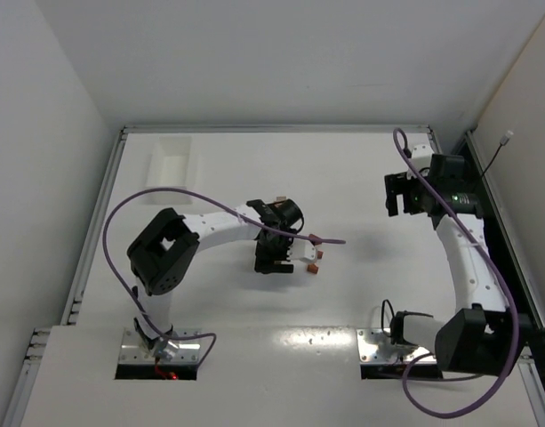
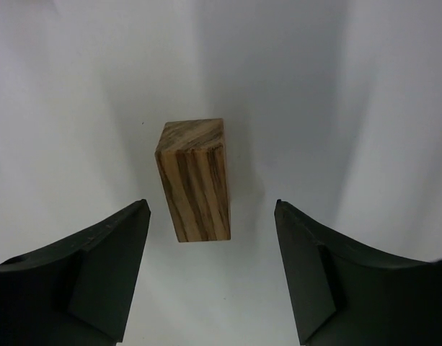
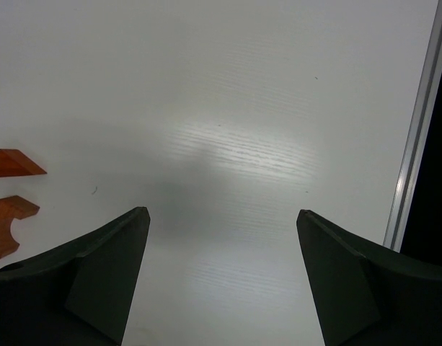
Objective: Build the wood block tower
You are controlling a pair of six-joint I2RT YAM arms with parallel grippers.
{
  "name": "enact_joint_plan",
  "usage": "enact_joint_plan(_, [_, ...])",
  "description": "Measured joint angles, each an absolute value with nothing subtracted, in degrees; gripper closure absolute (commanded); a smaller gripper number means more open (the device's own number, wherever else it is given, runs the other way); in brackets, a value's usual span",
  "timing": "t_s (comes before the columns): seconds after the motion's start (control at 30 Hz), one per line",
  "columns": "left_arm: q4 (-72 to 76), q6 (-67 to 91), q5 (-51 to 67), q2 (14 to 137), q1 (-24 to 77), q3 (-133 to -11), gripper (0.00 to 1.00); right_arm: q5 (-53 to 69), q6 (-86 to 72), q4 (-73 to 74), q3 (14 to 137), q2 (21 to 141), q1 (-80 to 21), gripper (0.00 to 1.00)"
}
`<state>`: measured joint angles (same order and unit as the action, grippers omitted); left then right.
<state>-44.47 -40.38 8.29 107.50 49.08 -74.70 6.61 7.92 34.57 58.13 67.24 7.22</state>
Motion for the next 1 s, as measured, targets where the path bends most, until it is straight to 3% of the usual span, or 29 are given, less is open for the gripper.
enact_joint_plan(0.07, [-44.34,-40.69,8.49,108.29,48.97,-74.70,0.43,7.38,7.73,34.70,59.05,68.45,8.12,0.20])
enact_joint_plan(0.17, [-44.25,-40.88,9.17,109.51,48.45,-74.81,0.71,8.40,7.44,34.68,60.49,70.22,9.23,0.20])
enact_joint_plan(0.2, [-44.34,-40.99,9.32,110.04,48.18,-75.11,0.89,8.73,7.38,34.70,60.82,70.61,9.58,0.20])
enact_joint_plan(0.23, [-44.53,-40.58,9.58,110.50,47.92,-75.61,0.98,9.02,7.31,34.72,61.06,70.96,9.74,0.20])
enact_joint_plan(0.53, [-43.94,-28.91,7.05,109.80,46.61,-82.43,1.00,10.92,5.74,34.61,61.43,73.19,10.59,0.20])
enact_joint_plan(0.73, [-46.48,-3.75,-3.64,109.82,46.41,-105.43,1.00,13.28,3.29,33.85,61.45,74.61,10.68,0.20])
enact_joint_plan(0.9, [-52.93,8.21,-5.15,112.14,46.02,-127.92,1.00,14.46,1.65,32.97,61.71,76.25,10.63,0.20])
enact_joint_plan(1.0, [-53.21,12.47,-4.21,113.23,45.12,-131.24,1.00,14.90,1.02,32.97,62.41,77.19,10.63,0.20])
